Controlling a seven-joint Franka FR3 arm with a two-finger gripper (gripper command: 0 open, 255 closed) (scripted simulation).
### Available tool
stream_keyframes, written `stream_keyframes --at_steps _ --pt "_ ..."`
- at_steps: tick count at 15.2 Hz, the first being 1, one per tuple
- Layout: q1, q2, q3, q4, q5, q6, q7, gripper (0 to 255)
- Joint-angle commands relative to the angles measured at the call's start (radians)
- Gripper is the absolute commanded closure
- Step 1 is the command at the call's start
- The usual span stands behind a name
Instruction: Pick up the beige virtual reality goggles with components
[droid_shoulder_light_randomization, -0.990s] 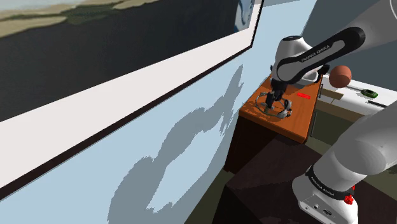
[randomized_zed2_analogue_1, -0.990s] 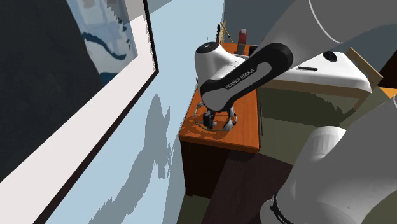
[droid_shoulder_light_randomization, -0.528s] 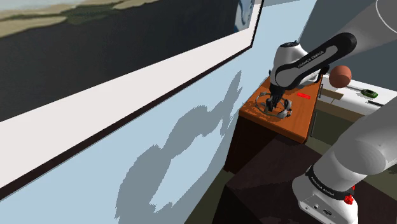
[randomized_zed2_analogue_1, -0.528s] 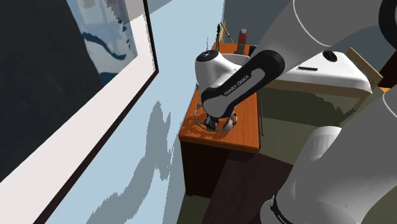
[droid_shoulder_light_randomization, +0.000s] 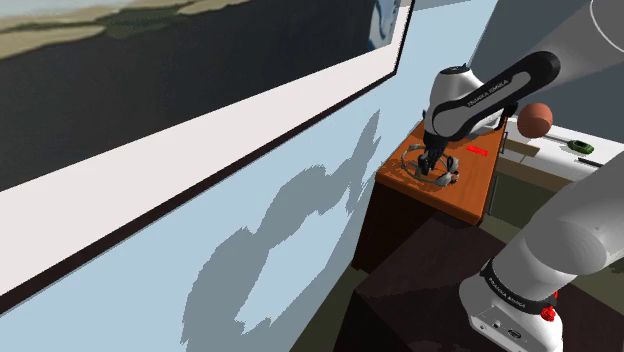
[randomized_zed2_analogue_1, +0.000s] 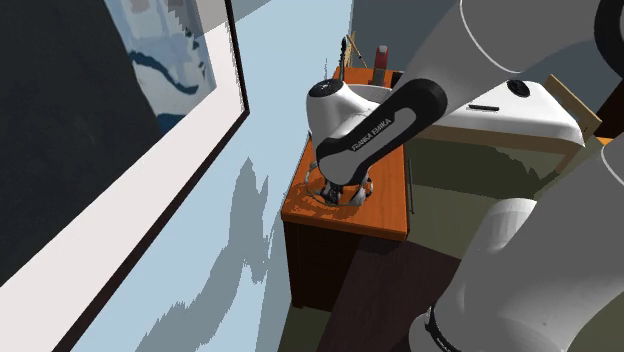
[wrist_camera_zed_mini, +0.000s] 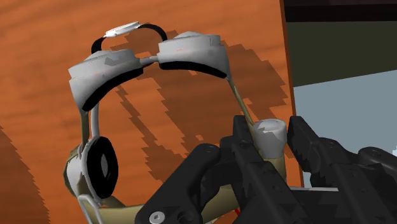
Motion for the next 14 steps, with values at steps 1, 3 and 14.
stream_keyframes --at_steps 1,3,14 --pt "0.000 -0.013 0.001 0.005 0.002 -0.017 -0.003 255" --pt "0.000 -0.040 0.005 0.012 0.004 -0.052 -0.007 255" --pt "0.004 -0.169 0.028 0.070 0.023 -0.237 -0.033 255"
